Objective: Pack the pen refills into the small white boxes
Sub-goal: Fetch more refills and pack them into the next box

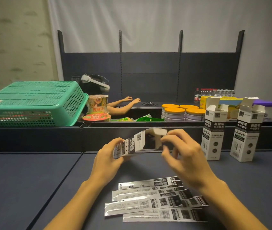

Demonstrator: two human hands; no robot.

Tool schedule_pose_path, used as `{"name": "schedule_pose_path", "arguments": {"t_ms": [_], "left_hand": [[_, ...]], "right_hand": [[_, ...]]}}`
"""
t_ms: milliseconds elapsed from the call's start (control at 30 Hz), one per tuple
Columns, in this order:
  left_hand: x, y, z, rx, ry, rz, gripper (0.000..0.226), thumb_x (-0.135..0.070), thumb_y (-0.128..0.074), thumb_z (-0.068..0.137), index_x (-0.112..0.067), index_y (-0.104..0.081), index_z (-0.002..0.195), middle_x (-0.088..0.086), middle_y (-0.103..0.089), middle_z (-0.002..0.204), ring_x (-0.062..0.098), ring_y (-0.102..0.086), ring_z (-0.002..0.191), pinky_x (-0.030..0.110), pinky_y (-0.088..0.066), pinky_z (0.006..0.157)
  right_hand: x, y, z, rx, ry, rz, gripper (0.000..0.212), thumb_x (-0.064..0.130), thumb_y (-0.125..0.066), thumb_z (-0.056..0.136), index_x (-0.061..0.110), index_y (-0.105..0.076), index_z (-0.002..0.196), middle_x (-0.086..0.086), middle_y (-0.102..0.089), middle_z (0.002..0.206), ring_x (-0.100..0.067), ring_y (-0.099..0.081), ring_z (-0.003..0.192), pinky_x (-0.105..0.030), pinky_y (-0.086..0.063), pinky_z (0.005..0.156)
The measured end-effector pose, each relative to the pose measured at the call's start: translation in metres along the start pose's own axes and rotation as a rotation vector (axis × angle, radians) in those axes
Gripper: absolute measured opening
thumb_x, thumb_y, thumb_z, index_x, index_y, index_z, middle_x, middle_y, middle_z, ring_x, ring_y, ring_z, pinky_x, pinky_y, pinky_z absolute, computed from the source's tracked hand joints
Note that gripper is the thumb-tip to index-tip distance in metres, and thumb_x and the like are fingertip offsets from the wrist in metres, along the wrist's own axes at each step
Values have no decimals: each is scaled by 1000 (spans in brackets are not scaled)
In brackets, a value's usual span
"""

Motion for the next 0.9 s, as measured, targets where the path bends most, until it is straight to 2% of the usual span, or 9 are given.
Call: {"name": "schedule_pose_path", "arguments": {"t_ms": [67, 133, 233, 333, 433, 667, 900], "left_hand": [[1, 1, 0, -10, 13, -10, 49, -35, -78, 72, -34, -55, 116, -16, -65, 108, 9, -61, 98, 37, -52, 82], [1, 2, -1, -20, 24, -24, 48, -37, -76, 71, -34, -55, 115, -17, -65, 107, 9, -62, 97, 37, -53, 81], [-1, 2, -2, -10, 27, -41, 48, -30, -80, 74, -34, -55, 114, -18, -65, 108, 8, -62, 97, 37, -54, 81], [-6, 3, -2, -2, 23, -62, 47, -39, -78, 72, -37, -55, 112, -19, -65, 108, 7, -62, 98, 34, -55, 81], [-10, 4, -3, -10, 20, -67, 47, -47, -75, 69, -37, -55, 111, -20, -64, 108, 5, -62, 97, 31, -54, 81], [-12, 5, -3, 0, 20, -72, 46, -31, -81, 73, -30, -57, 112, -16, -65, 110, 8, -62, 100, 21, -52, 80], [-12, 6, -3, 5, 9, -67, 47, -34, -79, 73, -36, -53, 112, -17, -63, 111, 8, -61, 101, 23, -53, 82]], "right_hand": [[-16, -1, -2, 70, -75, 8, 18, 31, -55, 87, 20, -67, 95, 14, -57, 92, -5, -53, 63, -29, -50, 58], [-31, -6, -6, 253, -190, -26, 12, 31, -60, 87, 27, -69, 95, 16, -58, 91, 1, -52, 72, -30, -51, 68], [-45, -15, -17, 591, -313, -112, 17, 38, -61, 88, 31, -71, 99, 15, -62, 94, -1, -56, 83, -30, -52, 79], [-46, -20, -23, 741, -364, -103, 18, 37, -63, 85, 29, -74, 97, 12, -68, 87, -5, -60, 82, -30, -53, 79], [-43, -25, -26, 818, -367, -72, 19, 34, -66, 86, 27, -74, 101, 10, -69, 88, -7, -61, 83, -26, -53, 75], [-39, -32, -29, 878, -357, -72, 21, 34, -66, 89, 25, -73, 106, 11, -62, 90, -12, -61, 86, -23, -51, 72], [-36, -32, -29, 898, -370, -54, 15, 32, -66, 89, 21, -71, 98, 9, -60, 94, -8, -56, 83, -15, -43, 65]]}}
Point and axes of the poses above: each hand's wrist, its own z-axis towards the middle knuckle, its own y-axis out of the back of the hand, x = y × z, the point moved 3 cm from there along z, towards the middle knuckle
